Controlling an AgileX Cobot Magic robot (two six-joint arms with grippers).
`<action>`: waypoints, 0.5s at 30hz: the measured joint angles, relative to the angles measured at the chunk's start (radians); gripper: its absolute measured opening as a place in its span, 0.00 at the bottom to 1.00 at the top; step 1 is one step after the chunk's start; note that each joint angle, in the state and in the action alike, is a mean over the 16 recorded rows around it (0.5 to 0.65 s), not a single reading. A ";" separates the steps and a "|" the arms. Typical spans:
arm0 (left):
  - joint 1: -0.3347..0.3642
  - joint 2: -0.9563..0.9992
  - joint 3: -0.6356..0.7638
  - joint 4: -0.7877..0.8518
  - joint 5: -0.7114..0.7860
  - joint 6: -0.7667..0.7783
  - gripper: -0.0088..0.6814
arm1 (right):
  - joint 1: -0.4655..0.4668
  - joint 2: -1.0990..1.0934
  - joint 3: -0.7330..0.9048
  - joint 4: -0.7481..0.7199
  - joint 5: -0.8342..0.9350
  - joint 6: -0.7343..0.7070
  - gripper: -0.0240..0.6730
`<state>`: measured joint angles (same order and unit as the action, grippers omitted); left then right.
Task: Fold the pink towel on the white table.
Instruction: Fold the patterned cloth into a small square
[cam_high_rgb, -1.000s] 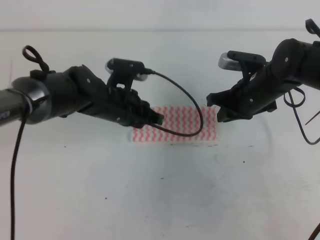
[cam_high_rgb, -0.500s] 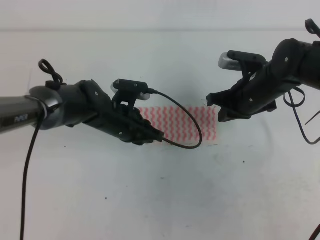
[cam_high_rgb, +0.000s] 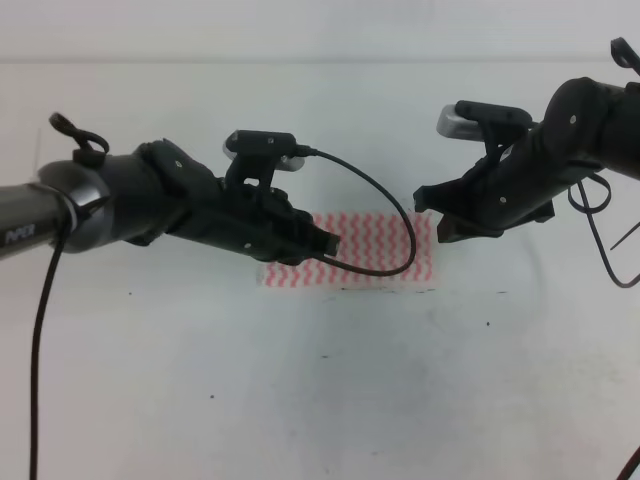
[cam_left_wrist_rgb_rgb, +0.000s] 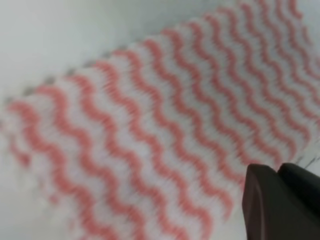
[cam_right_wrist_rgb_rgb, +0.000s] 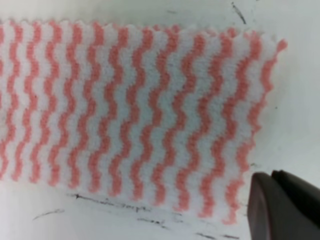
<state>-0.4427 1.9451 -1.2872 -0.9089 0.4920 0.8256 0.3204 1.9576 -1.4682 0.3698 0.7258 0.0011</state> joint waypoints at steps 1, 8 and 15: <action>0.000 0.003 0.000 -0.023 0.003 0.018 0.04 | 0.000 -0.001 0.000 0.000 -0.001 0.000 0.01; 0.000 0.040 0.000 -0.138 0.025 0.120 0.04 | 0.000 -0.001 0.000 -0.003 -0.008 0.002 0.01; 0.000 0.076 0.000 -0.145 0.039 0.136 0.04 | 0.000 0.002 0.000 -0.003 -0.007 0.002 0.01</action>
<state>-0.4431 2.0208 -1.2877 -1.0541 0.5315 0.9612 0.3205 1.9597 -1.4677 0.3667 0.7184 0.0026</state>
